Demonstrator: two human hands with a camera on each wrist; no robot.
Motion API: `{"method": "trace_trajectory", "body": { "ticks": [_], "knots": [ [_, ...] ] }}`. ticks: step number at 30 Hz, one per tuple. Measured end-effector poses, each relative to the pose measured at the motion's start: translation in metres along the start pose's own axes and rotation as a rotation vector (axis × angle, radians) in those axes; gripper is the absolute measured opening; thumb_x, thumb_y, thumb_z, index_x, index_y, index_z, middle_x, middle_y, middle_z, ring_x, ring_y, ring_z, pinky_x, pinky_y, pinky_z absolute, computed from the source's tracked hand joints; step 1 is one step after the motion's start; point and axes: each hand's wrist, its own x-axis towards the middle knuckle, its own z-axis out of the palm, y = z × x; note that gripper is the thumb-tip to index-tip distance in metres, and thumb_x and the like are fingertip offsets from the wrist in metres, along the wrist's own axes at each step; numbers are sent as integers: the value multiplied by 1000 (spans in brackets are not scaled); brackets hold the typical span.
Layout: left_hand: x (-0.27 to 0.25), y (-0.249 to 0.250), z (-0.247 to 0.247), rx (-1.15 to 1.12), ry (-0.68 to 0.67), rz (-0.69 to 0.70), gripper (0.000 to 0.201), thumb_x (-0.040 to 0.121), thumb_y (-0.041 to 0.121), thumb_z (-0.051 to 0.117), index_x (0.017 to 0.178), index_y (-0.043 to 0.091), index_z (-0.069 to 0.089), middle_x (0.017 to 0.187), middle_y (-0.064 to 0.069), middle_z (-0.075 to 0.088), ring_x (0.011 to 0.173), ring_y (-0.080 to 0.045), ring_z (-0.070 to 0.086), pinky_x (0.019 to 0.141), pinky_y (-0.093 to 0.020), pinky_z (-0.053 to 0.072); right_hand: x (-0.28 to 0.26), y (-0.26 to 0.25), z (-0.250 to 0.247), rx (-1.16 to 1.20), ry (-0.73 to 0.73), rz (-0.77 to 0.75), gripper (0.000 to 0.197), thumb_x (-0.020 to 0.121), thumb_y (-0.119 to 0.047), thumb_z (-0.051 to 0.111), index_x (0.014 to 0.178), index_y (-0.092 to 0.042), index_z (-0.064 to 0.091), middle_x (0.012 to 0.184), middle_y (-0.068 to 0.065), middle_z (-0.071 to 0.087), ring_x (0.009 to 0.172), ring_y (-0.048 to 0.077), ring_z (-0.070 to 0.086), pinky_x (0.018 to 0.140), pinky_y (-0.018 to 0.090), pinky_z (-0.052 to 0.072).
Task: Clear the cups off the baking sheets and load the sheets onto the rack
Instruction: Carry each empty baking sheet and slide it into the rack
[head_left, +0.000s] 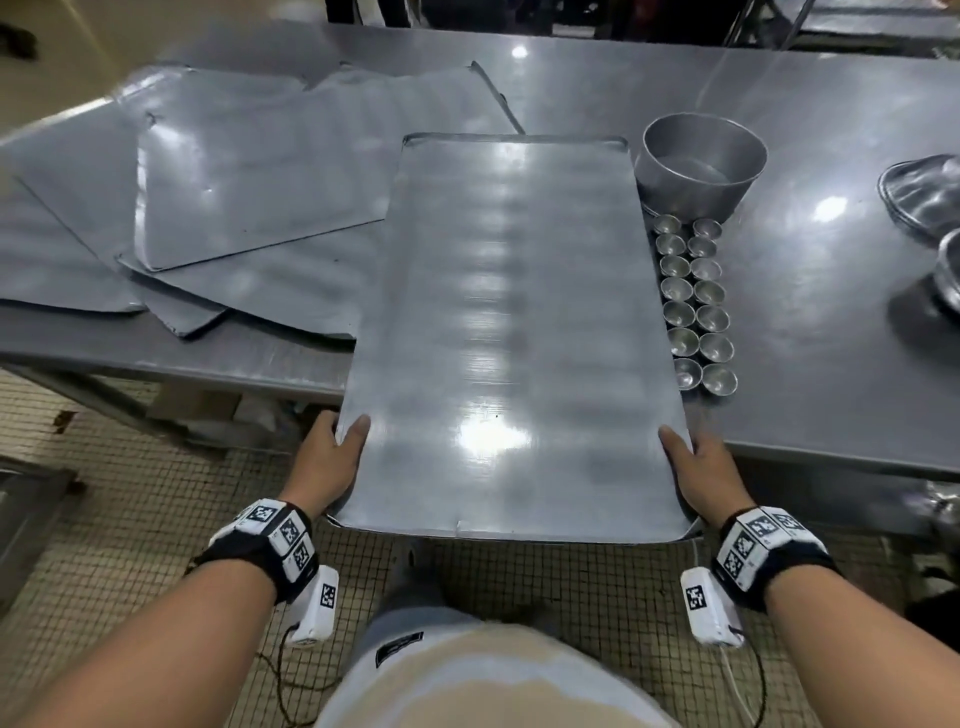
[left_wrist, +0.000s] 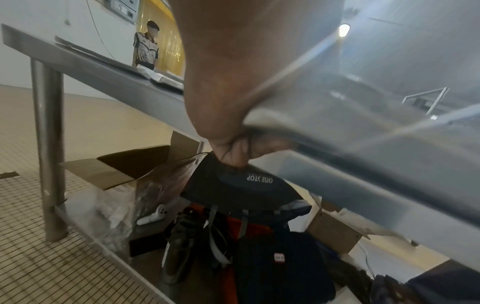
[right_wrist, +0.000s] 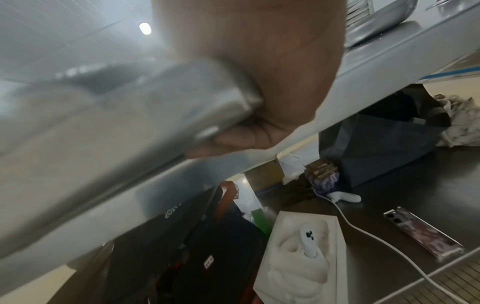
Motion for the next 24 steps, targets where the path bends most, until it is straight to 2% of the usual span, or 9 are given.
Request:
{"method": "trace_trajectory", "body": {
  "ticks": [2, 4, 6, 12, 16, 18, 20, 22, 24],
  "knots": [
    [-10, -8, 6, 17, -16, -21, 39, 100, 50, 51, 112, 13, 55, 99, 3, 64, 91, -18, 63, 72, -35, 46, -11, 2, 0, -3, -18, 62, 33, 101, -41, 54, 116, -13, 65, 101, -3, 69, 92, 14, 65, 83, 31, 47],
    [-16, -20, 9, 26, -25, -31, 41, 100, 52, 50, 111, 14, 56, 102, 2, 65, 93, -19, 63, 79, -36, 47, -19, 7, 2, 0, -45, 123, 31, 102, -41, 51, 108, -14, 65, 93, -6, 67, 82, 5, 61, 69, 25, 45],
    [-19, -29, 11, 28, -31, -40, 42, 100, 54, 49, 109, 14, 56, 105, 2, 65, 95, -19, 63, 81, -37, 47, -26, 10, 3, 5, -60, 147, 32, 103, -41, 50, 103, -13, 65, 90, -8, 66, 80, 4, 60, 62, 21, 41],
    [-12, -17, 17, -9, -36, -61, 39, 101, 51, 50, 113, 14, 55, 102, 7, 63, 89, -8, 60, 76, -34, 45, -14, 9, 3, 34, -59, 144, 36, 102, -45, 50, 101, -13, 67, 93, -3, 69, 85, 11, 65, 65, 25, 46],
    [6, -9, 16, 4, -13, -46, 40, 100, 52, 51, 111, 14, 56, 102, 5, 64, 91, -11, 60, 80, -37, 46, -2, 2, 6, 5, -30, 122, 36, 102, -46, 50, 99, -15, 67, 90, -10, 66, 85, 6, 62, 74, 29, 45],
    [12, -7, 16, 12, -8, -39, 40, 100, 52, 51, 110, 13, 57, 101, 5, 64, 89, -10, 60, 77, -35, 45, 0, 0, 6, -11, -30, 132, 36, 102, -46, 50, 93, -15, 67, 87, -10, 66, 82, 5, 61, 69, 27, 45],
    [15, -6, 15, 12, -9, -28, 41, 100, 52, 51, 108, 12, 57, 100, 6, 64, 88, -7, 59, 70, -31, 45, 1, 0, 6, 3, -41, 147, 40, 101, -48, 50, 91, -14, 69, 87, -5, 71, 83, 11, 66, 69, 27, 47],
    [17, -7, 15, 18, 2, -15, 42, 99, 52, 52, 105, 11, 58, 98, 3, 65, 88, -9, 61, 66, -28, 44, 1, -1, 6, 1, -45, 148, 41, 101, -49, 51, 89, -14, 69, 88, -2, 72, 83, 13, 67, 67, 26, 47],
    [19, -9, 11, 24, 22, -3, 42, 99, 52, 52, 100, 11, 59, 95, -1, 66, 87, -14, 63, 66, -30, 45, 0, -2, 9, -7, -35, 129, 41, 101, -47, 51, 86, -13, 67, 86, -2, 71, 82, 13, 66, 64, 25, 45]
  ]
}}
